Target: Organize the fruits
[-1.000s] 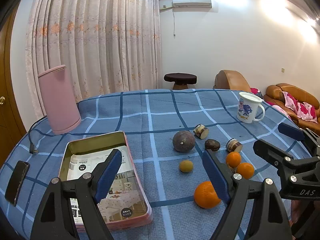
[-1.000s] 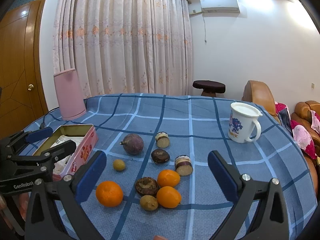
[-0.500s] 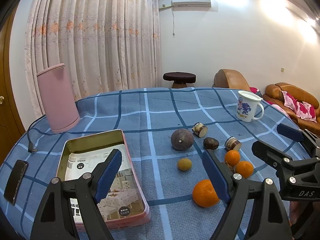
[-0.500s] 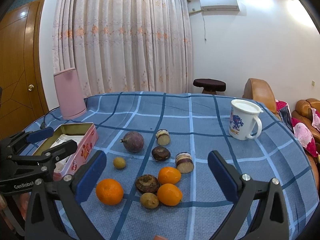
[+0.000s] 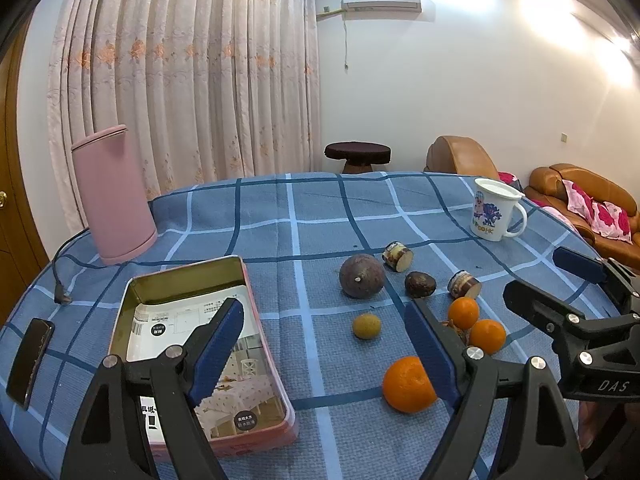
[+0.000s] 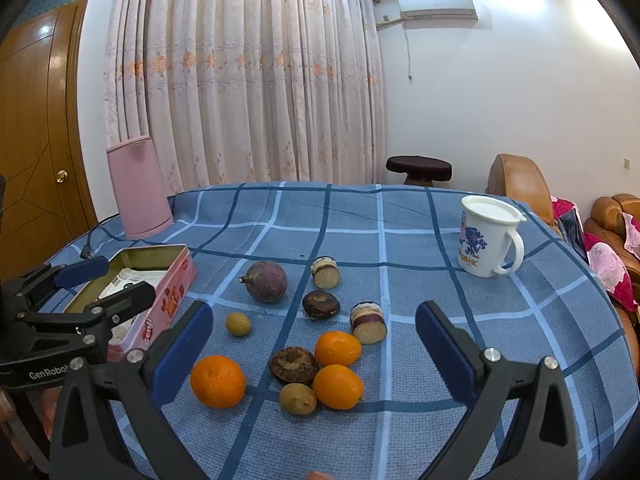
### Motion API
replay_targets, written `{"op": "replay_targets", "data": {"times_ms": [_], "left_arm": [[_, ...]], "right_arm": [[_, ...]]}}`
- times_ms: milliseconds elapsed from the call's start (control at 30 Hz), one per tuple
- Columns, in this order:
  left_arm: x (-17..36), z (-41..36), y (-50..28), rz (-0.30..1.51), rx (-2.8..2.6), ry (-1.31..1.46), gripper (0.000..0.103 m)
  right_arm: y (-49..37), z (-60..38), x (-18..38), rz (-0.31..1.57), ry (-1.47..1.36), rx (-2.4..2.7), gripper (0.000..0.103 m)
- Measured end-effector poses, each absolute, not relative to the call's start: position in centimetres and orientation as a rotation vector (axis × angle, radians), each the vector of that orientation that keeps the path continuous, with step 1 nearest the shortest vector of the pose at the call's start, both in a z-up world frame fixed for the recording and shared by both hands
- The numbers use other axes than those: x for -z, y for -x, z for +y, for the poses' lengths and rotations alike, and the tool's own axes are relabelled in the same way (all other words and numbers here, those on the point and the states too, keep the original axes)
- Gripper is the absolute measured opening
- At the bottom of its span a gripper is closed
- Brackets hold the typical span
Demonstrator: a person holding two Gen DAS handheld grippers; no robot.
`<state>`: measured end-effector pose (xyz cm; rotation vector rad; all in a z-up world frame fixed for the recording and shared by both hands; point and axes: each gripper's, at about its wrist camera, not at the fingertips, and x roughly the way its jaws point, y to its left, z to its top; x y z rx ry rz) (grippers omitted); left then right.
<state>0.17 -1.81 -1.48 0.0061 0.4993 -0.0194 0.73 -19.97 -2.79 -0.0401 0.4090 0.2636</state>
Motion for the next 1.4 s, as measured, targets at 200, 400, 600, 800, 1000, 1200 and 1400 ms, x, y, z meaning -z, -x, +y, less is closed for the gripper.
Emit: {"op": "replay_targets", "data": {"times_ms": [200, 400, 600, 800, 1000, 1200, 1400], "left_arm": [[1.6, -2.0, -0.2, 0.505, 0.020, -0.007, 0.084], [1.7, -2.1, -0.4, 0.513, 0.025, -0.008, 0.084], [1.9, -2.2, -0.5, 0.521, 0.029, -0.011, 0.084], [2.5, -2.3, -0.9, 0.539, 0.035, -0.011, 0.084], [3.4, -3.1, -1.1, 0.561, 0.072, -0.011, 0.084], [5.4, -5.2, -1.4, 0.614, 0.156, -0.038, 0.084], [6.5, -6.5, -2.1, 0.664, 0.211, -0.051, 0.084]], "right_arm": [[-0.5, -20.0, 3.2, 0.411, 0.036, -0.261, 0.103], [-0.5, -20.2, 3.3, 0.417, 0.032, -0.261, 0.103], [-0.9, -20.5, 3.4, 0.421, 0.031, -0.258, 0.103], [-1.5, -21.1, 4.2, 0.446, 0.022, -0.237, 0.103], [-2.0, -22.4, 5.8, 0.479, 0.016, -0.203, 0.102], [-3.3, -23.8, 8.2, 0.577, -0.011, -0.201, 0.083], [-3.9, -23.5, 9.0, 0.625, -0.004, -0.235, 0.070]]}}
